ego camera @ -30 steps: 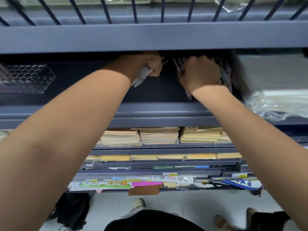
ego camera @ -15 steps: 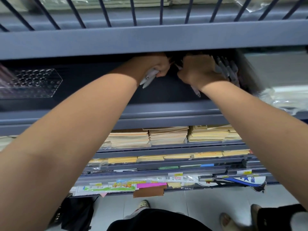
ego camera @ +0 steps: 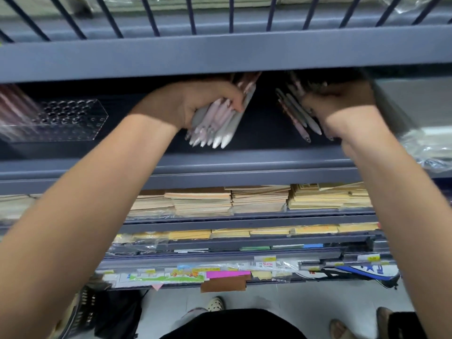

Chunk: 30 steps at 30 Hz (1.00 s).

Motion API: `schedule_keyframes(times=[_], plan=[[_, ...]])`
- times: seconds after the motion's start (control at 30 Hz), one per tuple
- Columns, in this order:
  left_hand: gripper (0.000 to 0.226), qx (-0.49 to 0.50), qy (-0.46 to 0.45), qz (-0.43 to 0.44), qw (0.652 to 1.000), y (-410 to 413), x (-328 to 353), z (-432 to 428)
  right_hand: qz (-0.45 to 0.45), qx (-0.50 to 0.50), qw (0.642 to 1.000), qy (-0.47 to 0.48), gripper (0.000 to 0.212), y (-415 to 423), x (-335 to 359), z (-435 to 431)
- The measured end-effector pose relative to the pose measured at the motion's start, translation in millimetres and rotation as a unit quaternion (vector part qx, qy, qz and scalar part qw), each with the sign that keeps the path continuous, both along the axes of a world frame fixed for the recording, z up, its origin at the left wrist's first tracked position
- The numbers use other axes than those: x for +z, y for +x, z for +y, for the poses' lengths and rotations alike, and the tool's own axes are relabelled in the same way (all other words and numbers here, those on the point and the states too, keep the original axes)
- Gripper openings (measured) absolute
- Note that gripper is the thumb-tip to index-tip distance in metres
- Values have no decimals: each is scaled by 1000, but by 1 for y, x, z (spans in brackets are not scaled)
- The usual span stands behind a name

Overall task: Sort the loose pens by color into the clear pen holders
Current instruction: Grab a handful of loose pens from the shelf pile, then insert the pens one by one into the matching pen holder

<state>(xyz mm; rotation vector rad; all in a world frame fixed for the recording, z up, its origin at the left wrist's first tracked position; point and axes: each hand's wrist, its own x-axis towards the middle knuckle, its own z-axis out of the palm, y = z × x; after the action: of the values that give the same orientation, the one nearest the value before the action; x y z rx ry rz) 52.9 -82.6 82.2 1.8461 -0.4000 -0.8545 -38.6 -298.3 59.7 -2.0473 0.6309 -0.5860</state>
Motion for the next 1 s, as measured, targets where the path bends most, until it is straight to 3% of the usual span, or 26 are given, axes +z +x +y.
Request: schedule_keyframes(times=[0.07,0.17,0.2,0.23,0.27,0.3,0.33,0.37,0.67,0.87,1.0], plan=[[16,47,-37,17,998,-6,-6,5,-21,37,984,174,19,-21,-6,9],[13,123,-101,82,984,-23,-22,15,-32,108,963,246,18,-48,-17,20],[25,172,-186,136,958,-29,-28,24,-29,135,957,254,19,-56,-20,25],[41,217,-244,175,929,-40,-31,33,-23,156,953,260,20,-62,-24,31],[52,235,-246,114,934,-57,-42,47,-20,174,948,266,21,-67,-28,36],[57,251,-255,106,928,-76,-49,57,-18,193,942,274,21,-70,-32,43],[53,239,-285,120,920,-93,-53,71,-14,214,935,282,20,-74,-37,51],[53,229,-244,85,939,-106,-58,79,-8,236,929,285,18,-77,-42,60],[41,482,-259,44,836,-190,-95,173,43,437,869,228,15,-86,-80,161],[38,553,-268,-2,789,-222,-105,252,85,501,830,228,40,-76,-91,256],[43,578,-277,-14,768,-229,-110,316,72,540,808,223,21,-67,-91,332]])
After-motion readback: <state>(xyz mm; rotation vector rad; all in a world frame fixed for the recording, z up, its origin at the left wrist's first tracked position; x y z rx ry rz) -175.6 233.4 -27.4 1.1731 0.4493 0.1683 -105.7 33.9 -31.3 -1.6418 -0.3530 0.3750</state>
